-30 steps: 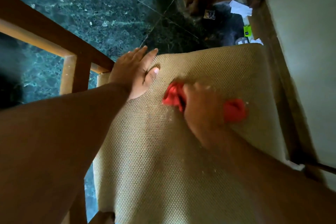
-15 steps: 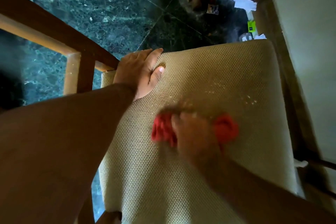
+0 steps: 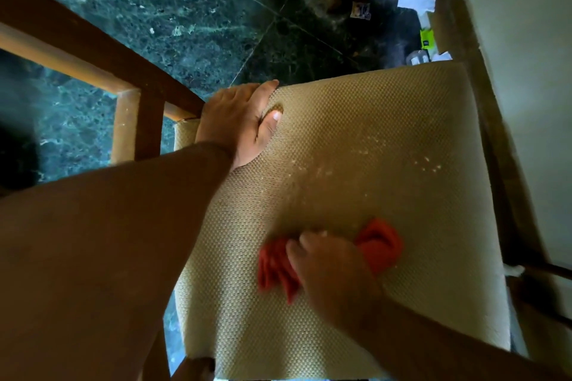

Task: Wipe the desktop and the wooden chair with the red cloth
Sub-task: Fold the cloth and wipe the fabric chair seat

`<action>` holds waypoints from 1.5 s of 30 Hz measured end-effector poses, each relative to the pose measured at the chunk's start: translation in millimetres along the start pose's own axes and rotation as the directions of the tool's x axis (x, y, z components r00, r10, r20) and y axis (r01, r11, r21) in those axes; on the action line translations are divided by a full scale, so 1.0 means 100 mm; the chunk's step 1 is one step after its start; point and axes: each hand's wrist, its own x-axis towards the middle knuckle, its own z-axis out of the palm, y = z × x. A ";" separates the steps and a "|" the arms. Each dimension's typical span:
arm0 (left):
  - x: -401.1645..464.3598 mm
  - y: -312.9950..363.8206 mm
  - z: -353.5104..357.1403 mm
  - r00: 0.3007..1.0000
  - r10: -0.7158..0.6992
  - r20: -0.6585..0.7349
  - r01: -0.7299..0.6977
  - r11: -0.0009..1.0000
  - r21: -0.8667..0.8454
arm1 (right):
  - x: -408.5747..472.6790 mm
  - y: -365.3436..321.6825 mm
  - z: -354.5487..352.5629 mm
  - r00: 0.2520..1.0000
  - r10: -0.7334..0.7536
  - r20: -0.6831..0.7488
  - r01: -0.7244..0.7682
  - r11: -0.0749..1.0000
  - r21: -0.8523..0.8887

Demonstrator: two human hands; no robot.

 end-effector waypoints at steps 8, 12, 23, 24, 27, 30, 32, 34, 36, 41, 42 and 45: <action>0.00 0.00 0.04 1.000 -0.021 -0.020 0.021 1.000 -0.003 | 0.75 0.92 -0.65 0.925 0.253 -0.284 -0.285 0.955 -0.079; 0.00 -0.02 0.07 0.998 -0.005 -0.059 0.005 1.000 -0.008 | 0.68 0.56 -0.38 0.911 0.297 -0.285 -0.336 0.937 -0.097; -0.01 0.00 0.05 0.999 -0.011 -0.053 0.010 1.000 -0.015 | 0.76 0.69 -0.69 0.932 0.182 -0.313 -0.198 0.980 -0.019; 0.00 0.00 0.05 0.998 -0.009 -0.055 0.008 1.000 -0.018 | 1.00 0.73 -0.76 0.906 0.257 -0.337 -0.263 0.964 0.027; 0.00 -0.01 0.05 0.998 0.007 -0.055 -0.008 1.000 -0.027 | 1.13 0.46 -0.47 0.926 0.225 -0.304 -0.244 0.969 -0.027; 0.01 -0.01 0.02 0.999 0.018 -0.038 -0.020 0.999 -0.043 | 0.38 -0.09 -0.09 0.999 -0.004 -0.046 0.008 0.997 0.075; 0.02 0.00 0.00 1.000 0.008 -0.021 -0.009 0.998 -0.056 | 0.00 -0.16 -0.01 0.992 -0.118 0.050 0.109 0.981 0.158; 0.01 -0.01 0.01 1.000 0.000 -0.028 -0.001 0.999 -0.051 | 0.01 0.00 -0.09 0.989 -0.136 0.059 0.128 0.984 0.121; 0.01 -0.02 0.03 0.999 0.000 -0.047 -0.003 0.999 -0.054 | 0.30 0.28 -0.25 0.995 -0.018 -0.099 0.020 1.000 0.017; 0.02 -0.02 0.06 0.998 -0.003 -0.064 -0.002 0.997 -0.081 | 1.16 0.70 -0.57 0.834 0.333 -0.440 -0.352 0.935 0.041; 0.01 -0.02 0.05 0.998 0.001 -0.067 -0.007 0.996 -0.085 | 1.15 0.58 -0.47 0.830 0.330 -0.449 -0.362 0.932 0.016; 0.00 -0.04 0.03 0.999 0.012 -0.048 -0.017 0.995 -0.098 | 0.71 -0.09 -0.09 0.962 0.050 -0.269 -0.054 0.999 -0.007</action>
